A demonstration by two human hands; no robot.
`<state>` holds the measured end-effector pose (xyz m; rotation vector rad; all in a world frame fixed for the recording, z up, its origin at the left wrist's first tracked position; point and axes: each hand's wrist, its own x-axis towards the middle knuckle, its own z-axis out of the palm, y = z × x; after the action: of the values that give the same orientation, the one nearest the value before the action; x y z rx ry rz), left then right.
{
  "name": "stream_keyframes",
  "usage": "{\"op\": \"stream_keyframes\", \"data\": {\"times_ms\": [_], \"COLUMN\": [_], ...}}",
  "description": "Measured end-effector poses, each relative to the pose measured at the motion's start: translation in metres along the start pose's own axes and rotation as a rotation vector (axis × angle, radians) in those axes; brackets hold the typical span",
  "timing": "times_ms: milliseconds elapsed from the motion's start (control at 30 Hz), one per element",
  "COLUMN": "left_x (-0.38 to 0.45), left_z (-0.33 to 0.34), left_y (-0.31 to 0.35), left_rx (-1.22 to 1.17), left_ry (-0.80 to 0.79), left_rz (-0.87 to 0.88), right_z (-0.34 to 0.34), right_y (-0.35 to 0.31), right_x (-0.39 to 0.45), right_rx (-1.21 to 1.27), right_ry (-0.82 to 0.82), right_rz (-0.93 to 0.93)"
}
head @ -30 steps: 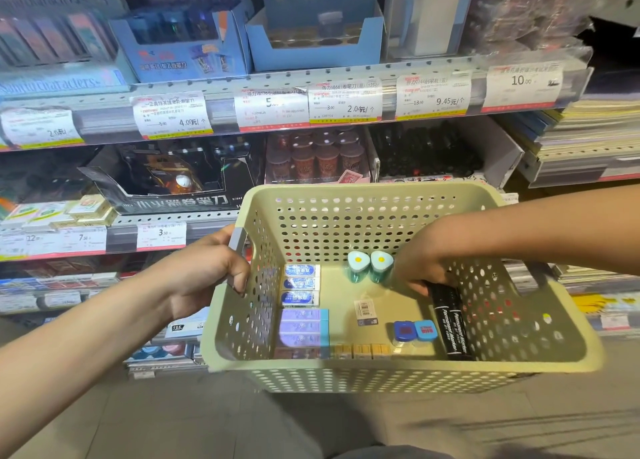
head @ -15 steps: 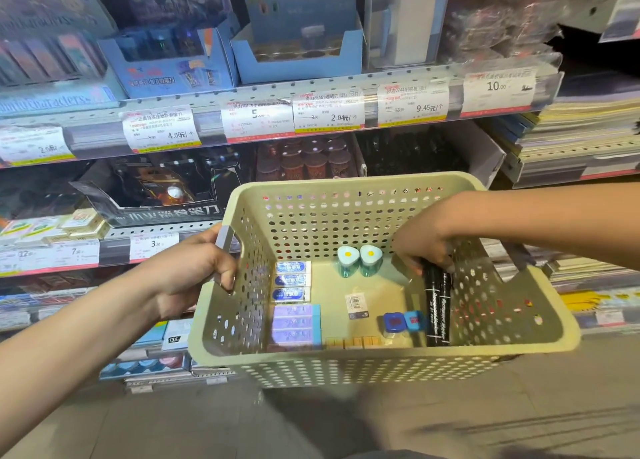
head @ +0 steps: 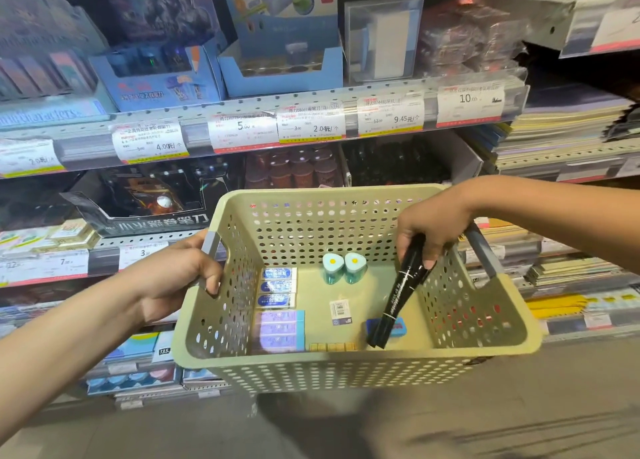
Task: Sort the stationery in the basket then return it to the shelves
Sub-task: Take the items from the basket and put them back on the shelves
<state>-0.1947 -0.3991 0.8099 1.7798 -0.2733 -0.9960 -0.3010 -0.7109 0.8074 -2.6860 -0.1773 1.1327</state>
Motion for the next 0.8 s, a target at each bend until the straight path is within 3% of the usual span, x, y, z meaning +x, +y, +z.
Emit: {"op": "stream_keyframes", "data": {"times_ms": [333,800], "left_x": [-0.002,0.003], "left_z": [0.010,0.020], "left_y": [0.004,0.005], "left_rx": [0.036,0.028], "left_ry": [-0.011,-0.020], "left_rz": [0.030,0.016], "right_z": [0.003,0.012], "right_y": [0.009,0.008], "right_x": [-0.020,-0.055], "right_rx": [0.423,0.720], "right_ry": [0.157,0.494], "right_rz": [-0.032,-0.030]}}
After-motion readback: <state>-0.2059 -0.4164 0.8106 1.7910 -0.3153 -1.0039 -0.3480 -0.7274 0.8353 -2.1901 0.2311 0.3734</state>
